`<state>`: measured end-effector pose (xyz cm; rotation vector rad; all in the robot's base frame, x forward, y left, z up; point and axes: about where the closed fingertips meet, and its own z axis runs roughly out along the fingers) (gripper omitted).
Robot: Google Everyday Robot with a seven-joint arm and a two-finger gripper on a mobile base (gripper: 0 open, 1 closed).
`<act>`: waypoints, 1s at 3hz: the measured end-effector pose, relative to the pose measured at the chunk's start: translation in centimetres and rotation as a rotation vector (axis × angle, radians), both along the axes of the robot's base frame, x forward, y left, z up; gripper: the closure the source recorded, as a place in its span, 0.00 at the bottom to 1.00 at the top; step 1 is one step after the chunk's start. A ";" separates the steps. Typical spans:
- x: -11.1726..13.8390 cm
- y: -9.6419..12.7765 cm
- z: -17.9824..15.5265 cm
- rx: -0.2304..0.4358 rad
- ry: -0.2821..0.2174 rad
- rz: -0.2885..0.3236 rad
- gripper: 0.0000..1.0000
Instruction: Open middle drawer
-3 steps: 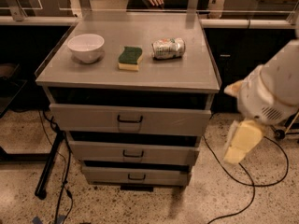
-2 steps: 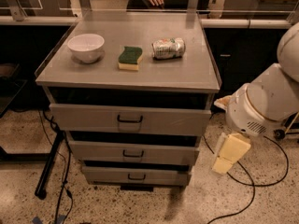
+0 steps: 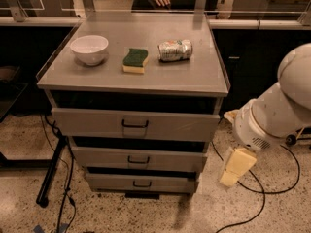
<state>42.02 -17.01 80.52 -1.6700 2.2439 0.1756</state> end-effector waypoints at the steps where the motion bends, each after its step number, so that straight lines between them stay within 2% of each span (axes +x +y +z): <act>1: 1.7 -1.6 -5.2 -0.030 -0.020 -0.036 0.00; 2: 1.7 -1.6 -5.2 -0.030 -0.020 -0.036 0.00; 3: 1.4 -1.0 -7.3 -0.037 -0.032 -0.034 0.00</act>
Offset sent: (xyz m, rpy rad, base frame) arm 0.0115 -0.0138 -0.0441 -0.0265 -0.0050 -0.0299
